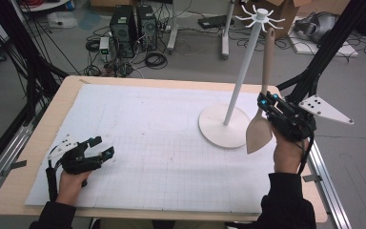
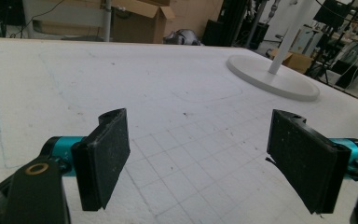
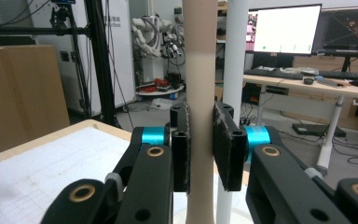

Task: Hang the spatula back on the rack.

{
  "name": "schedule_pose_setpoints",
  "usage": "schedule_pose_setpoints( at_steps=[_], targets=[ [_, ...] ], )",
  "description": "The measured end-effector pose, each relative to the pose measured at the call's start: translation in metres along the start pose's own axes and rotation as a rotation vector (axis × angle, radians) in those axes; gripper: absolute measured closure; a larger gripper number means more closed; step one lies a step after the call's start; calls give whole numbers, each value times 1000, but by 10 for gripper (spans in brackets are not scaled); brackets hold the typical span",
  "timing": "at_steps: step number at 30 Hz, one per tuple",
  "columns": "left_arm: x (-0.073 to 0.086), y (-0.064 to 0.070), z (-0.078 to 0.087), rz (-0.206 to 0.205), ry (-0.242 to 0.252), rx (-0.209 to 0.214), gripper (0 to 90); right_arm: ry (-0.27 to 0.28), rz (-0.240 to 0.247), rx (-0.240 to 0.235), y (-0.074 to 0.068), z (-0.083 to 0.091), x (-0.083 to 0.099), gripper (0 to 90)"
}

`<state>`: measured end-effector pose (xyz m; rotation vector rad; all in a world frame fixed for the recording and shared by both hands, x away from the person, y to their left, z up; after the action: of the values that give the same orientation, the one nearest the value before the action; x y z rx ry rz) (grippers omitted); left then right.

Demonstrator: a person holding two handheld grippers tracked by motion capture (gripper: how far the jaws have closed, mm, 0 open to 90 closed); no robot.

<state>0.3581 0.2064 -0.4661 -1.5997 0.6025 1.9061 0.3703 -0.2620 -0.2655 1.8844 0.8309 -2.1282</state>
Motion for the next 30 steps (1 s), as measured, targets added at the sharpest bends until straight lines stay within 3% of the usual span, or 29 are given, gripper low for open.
schedule_pose_setpoints(
  at_steps=[11,30],
  targets=[
    [0,0,0,2,3,-1,213,-19,-18,29,7,-9,-1,786],
    [0,0,0,2,1,1,213,-53,-2,60,9,-17,-2,786]
  ],
)
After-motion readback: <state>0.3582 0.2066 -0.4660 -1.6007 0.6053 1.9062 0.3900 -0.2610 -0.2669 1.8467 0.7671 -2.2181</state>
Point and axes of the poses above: each handheld gripper's, and its own axes: z roughly backward along the jaws, x roughly out of its underside, y roughly to its right, the point moved 9 cm from there along -z, roughly forward along the jaws, and after that the axes turned 15 degrees about -z, right-handed, at the moved point
